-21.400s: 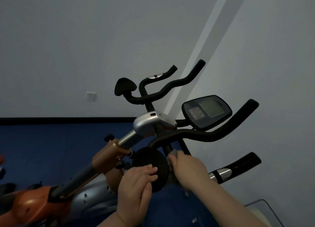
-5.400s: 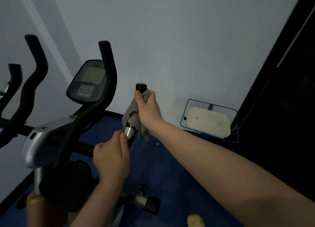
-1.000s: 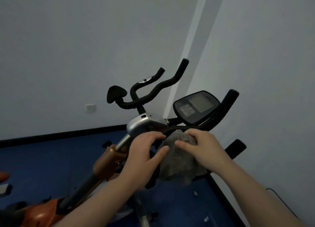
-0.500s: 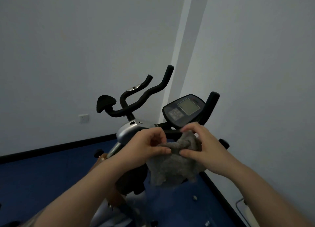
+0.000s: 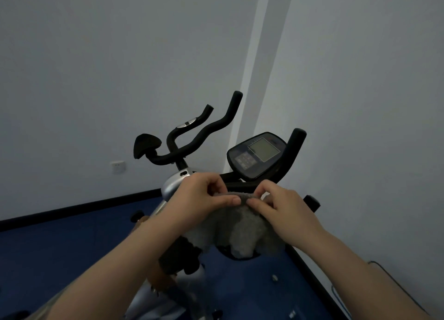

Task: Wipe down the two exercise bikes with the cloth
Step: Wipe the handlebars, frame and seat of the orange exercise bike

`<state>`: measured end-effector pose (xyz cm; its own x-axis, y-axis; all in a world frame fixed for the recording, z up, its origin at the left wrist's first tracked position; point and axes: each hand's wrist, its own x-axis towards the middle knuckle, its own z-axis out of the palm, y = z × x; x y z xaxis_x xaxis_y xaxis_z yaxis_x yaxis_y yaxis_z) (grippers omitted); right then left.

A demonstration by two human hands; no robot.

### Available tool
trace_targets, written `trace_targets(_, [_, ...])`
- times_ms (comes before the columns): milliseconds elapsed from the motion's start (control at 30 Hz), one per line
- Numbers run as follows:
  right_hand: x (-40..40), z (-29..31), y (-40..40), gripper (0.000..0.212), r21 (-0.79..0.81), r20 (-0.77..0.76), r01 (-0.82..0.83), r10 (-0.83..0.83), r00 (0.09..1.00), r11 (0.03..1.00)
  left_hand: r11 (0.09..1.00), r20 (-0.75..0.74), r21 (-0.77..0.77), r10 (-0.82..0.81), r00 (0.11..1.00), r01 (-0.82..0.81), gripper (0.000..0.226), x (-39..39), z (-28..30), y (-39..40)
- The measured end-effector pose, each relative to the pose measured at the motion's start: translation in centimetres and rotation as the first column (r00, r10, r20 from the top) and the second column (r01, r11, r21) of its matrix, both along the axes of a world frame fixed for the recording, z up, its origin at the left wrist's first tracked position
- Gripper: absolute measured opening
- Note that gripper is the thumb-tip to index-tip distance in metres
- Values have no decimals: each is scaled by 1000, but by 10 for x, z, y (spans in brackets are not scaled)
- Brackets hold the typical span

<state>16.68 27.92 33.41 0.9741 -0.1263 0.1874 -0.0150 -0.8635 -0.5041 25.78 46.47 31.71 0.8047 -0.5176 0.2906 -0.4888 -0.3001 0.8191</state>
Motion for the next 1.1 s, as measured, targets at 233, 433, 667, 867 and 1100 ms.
trace_targets(233, [2, -4, 1, 9, 725, -97, 121, -73, 993, 678, 962, -297, -274, -65, 953, -20, 21, -36, -33, -16])
trace_targets(433, [-2, 4, -17, 14, 792, -71, 68, -19, 997, 607, 916, -257, -301, -346, 903, 266, 33, -41, -31, -22])
trace_targets(667, [-7, 6, -41, 23, 682, -67, -44, 122, 990, 730, 994, -78, -94, -57, 995, 50, 38, -26, -23, -35])
trace_targets(867, [2, 23, -68, 22, 444, -17, -91, 111, 994, 891, 988, -237, -131, -113, 965, 84, 8, -27, -28, -66])
trace_targets(1100, [59, 57, -67, 22, -204, 318, -169, 229, 920, 964, 939, -206, -264, 171, 964, -223, 8, -2, -7, -93])
